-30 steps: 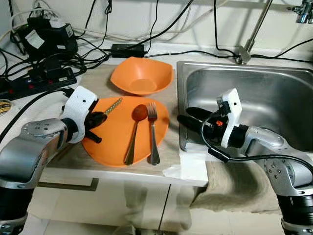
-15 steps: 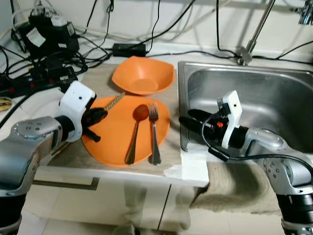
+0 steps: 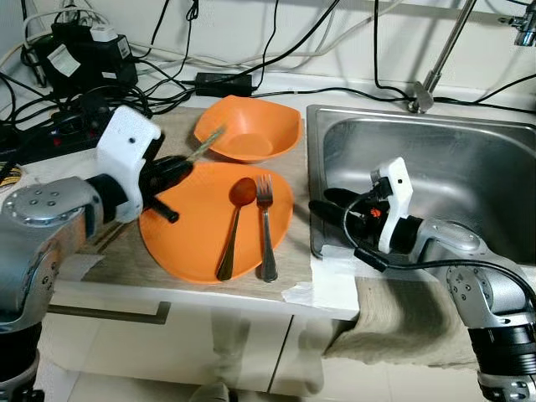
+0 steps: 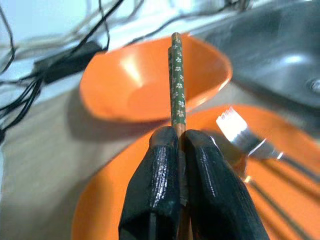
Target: Kitchen organization
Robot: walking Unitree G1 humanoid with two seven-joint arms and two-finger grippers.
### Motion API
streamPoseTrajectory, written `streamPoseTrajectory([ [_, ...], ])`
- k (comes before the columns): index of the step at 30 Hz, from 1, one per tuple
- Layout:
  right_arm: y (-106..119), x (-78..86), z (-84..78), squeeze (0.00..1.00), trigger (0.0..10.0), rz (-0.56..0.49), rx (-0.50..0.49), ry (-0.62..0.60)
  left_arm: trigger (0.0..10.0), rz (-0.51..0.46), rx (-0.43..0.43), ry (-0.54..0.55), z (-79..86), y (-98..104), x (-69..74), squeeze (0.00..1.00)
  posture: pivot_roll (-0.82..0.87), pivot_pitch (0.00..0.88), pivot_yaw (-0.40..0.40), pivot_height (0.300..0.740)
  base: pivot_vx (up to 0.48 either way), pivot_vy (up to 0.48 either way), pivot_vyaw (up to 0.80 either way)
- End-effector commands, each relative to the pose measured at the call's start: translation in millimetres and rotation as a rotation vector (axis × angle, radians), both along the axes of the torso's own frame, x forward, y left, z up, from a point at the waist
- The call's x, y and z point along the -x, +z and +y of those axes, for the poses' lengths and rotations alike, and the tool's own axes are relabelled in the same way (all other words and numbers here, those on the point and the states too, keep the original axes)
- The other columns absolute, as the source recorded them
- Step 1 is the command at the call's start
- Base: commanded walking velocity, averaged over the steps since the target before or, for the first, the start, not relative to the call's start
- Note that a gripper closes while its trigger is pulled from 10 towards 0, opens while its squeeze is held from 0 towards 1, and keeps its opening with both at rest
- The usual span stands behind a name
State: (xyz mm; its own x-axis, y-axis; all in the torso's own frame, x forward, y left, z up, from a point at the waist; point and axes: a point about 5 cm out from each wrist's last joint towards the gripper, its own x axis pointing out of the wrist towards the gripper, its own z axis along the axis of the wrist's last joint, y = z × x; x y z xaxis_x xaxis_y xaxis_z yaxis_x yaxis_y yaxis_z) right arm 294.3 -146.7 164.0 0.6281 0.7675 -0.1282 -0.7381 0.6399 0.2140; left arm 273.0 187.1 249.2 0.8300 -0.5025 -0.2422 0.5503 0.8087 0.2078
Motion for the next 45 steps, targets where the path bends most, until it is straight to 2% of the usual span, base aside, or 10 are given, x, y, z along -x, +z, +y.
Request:
streamPoseTrajectory([
  [1,3.5,-3.9,0.7,0.0,10.0,-0.017,-0.017,-0.019,0.0,-0.018,0.021,-0.048,-11.2,6.0,0.5,0.0,0.15,0.0,-0.033,0.74,0.0,0.0,0.0],
  [6,8.9,-6.2,6.8,0.0,10.0,-0.029,-0.057,-0.023,0.0,-0.009,0.051,-0.094,-23.9,4.0,-2.9,0.0,0.14,0.0,-0.027,0.74,0.0,0.0,0.0],
  [15,14.9,-2.3,14.4,0.0,10.0,-0.039,-0.081,0.009,0.0,0.017,0.065,-0.12,-34.9,-3.1,-7.9,0.0,0.12,0.0,-0.018,0.74,0.0,0.0,0.0],
  [16,15.0,-1.4,14.5,1.0,10.0,-0.042,-0.076,0.014,0.0,0.019,0.068,-0.122,-35.8,-3.2,-8.4,0.0,0.12,0.0,-0.018,0.74,0.0,0.0,0.0],
  [25,11.6,3.4,17.7,1.0,10.0,-0.052,-0.024,0.029,0.0,0.015,0.084,-0.149,-43.8,-3.0,-10.3,0.0,0.11,0.0,-0.013,0.74,0.0,0.0,0.0],
  [26,11.6,3.6,18.4,0.85,10.0,-0.052,-0.022,0.03,0.0,0.014,0.087,-0.155,-45.1,-2.9,-10.3,0.0,0.11,0.0,-0.012,0.74,0.0,0.0,0.0],
  [27,11.6,3.6,18.4,0.85,10.0,-0.052,-0.022,0.03,0.0,0.014,0.087,-0.155,-45.1,-2.9,-10.3,0.0,0.11,0.0,-0.012,0.74,0.0,0.0,0.0],
  [28,12.0,4.0,19.7,0.0,10.0,-0.053,-0.022,0.033,0.0,0.015,0.095,-0.166,-47.5,-3.1,-10.3,0.0,0.11,0.0,-0.011,0.74,0.0,0.0,0.0],
  [45,23.1,9.6,30.2,0.0,10.0,-0.089,0.006,0.15,0.0,0.035,0.112,-0.22,-58.7,-11.6,-11.6,0.0,0.11,0.0,-0.011,0.74,0.0,0.0,0.0],
])
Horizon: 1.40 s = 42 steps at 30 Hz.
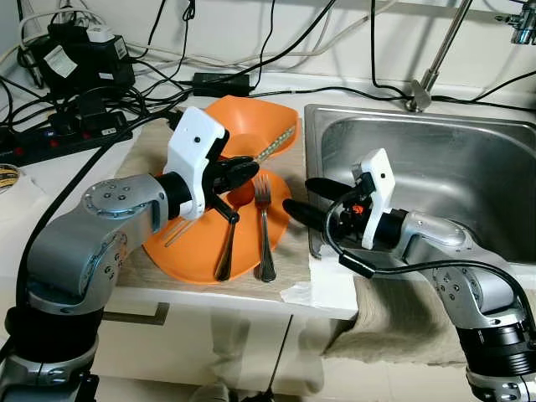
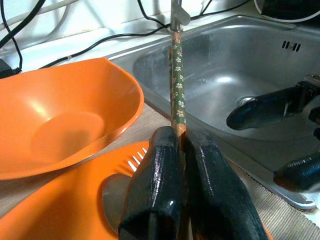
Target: Kitchen organization
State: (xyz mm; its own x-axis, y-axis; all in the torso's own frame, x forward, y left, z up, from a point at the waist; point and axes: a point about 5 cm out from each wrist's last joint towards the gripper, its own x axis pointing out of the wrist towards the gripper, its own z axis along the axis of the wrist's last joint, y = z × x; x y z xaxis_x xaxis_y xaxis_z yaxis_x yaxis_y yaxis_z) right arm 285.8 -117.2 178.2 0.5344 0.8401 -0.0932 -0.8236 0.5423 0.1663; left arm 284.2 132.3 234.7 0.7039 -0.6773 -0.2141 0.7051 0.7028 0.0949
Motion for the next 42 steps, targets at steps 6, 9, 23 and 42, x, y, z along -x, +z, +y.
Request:
streamPoseTrajectory([
  [6,9.8,2.3,2.7,0.0,10.0,-0.022,-0.003,0.041,0.0,-0.026,0.034,-0.06,-9.7,4.7,1.2,0.0,0.11,0.0,-0.012,0.74,0.0,0.0,0.0],
  [9,10.4,2.2,3.2,0.0,10.0,-0.023,-0.004,0.047,0.0,-0.03,0.039,-0.079,-11.8,5.2,2.0,0.0,0.11,0.0,-0.012,0.74,0.0,0.0,0.0],
  [23,16.1,-5.4,-2.1,0.0,10.0,-0.059,0.01,0.017,0.0,-0.008,0.014,-0.124,-7.2,4.8,9.0,0.0,0.11,0.0,-0.002,0.74,0.0,0.0,0.0],
  [42,20.0,-18.0,-6.0,0.0,10.0,-0.215,0.164,0.024,0.0,-0.007,0.043,-0.176,-17.2,7.2,15.0,0.0,0.12,0.0,-0.011,0.74,0.0,0.0,0.0],
])
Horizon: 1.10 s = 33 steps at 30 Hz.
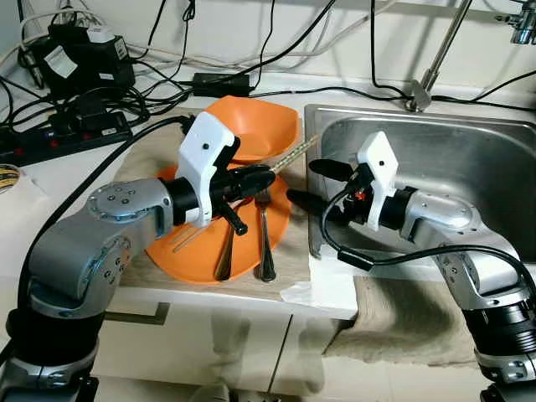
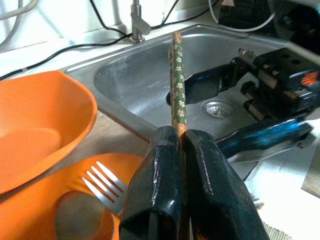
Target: Kitchen organization
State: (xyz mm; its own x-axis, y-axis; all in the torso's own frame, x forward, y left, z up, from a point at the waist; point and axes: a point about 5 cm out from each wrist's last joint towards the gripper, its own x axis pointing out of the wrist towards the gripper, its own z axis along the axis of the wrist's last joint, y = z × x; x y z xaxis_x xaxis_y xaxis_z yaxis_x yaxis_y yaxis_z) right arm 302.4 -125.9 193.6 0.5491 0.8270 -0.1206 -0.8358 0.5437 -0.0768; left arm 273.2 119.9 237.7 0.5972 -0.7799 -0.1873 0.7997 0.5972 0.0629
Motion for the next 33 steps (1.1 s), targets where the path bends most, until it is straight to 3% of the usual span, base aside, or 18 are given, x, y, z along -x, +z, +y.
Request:
streamPoseTrajectory([
  [1,4.1,-1.5,2.9,0.0,10.0,-0.024,0.01,0.02,0.0,-0.015,0.003,-0.034,-5.2,4.4,4.4,0.0,0.12,0.0,-0.011,0.74,0.0,0.0,0.0],
  [15,2.1,-3.7,5.9,0.0,10.0,-0.099,0.072,0.044,0.0,0.0,0.019,-0.063,-9.6,9.4,9.1,0.0,0.12,0.0,-0.012,0.74,0.0,0.0,0.0],
  [33,14.2,-11.3,14.9,0.0,10.0,-0.181,0.037,0.043,0.0,0.044,0.003,-0.088,-12.7,5.6,14.2,0.0,0.12,0.0,-0.012,0.74,0.0,0.0,0.0],
])
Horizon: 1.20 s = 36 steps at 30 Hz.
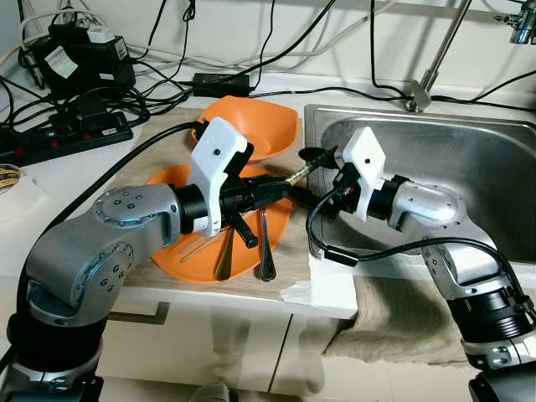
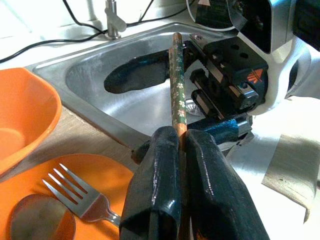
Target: Kitchen organization
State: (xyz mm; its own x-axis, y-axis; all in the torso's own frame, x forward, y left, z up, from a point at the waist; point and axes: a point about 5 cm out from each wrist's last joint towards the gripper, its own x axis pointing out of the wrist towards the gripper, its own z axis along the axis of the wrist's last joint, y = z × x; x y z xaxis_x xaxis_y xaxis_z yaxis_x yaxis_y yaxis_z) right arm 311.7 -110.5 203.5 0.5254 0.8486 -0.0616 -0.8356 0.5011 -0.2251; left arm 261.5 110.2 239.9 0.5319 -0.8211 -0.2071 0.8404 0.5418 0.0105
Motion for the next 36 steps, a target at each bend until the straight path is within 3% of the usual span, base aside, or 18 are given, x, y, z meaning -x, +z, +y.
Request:
streamPoseTrajectory([
  [1,4.4,-2.3,-0.1,0.0,10.0,-0.024,0.004,-0.003,0.0,-0.01,-0.009,-0.021,-3.1,3.4,2.7,0.0,0.12,0.0,-0.012,0.74,0.0,0.0,0.0],
  [14,5.7,-12.0,2.9,0.0,10.0,0.129,-0.192,-0.089,0.0,-0.008,-0.005,-0.013,-2.6,4.2,2.6,0.0,0.13,0.0,-0.012,0.74,0.0,0.0,0.0],
  [24,-7.9,3.0,-12.3,0.0,10.0,0.191,-0.102,-0.034,0.0,-0.011,-0.033,0.043,7.1,1.8,-4.5,0.0,0.14,0.0,-0.013,0.74,0.0,0.0,0.0],
  [36,-0.4,10.3,-12.6,0.0,10.0,0.21,-0.098,0.03,0.0,-0.007,-0.048,0.059,9.1,-2.6,-10.4,0.0,0.12,0.0,-0.011,0.74,0.0,0.0,0.0],
])
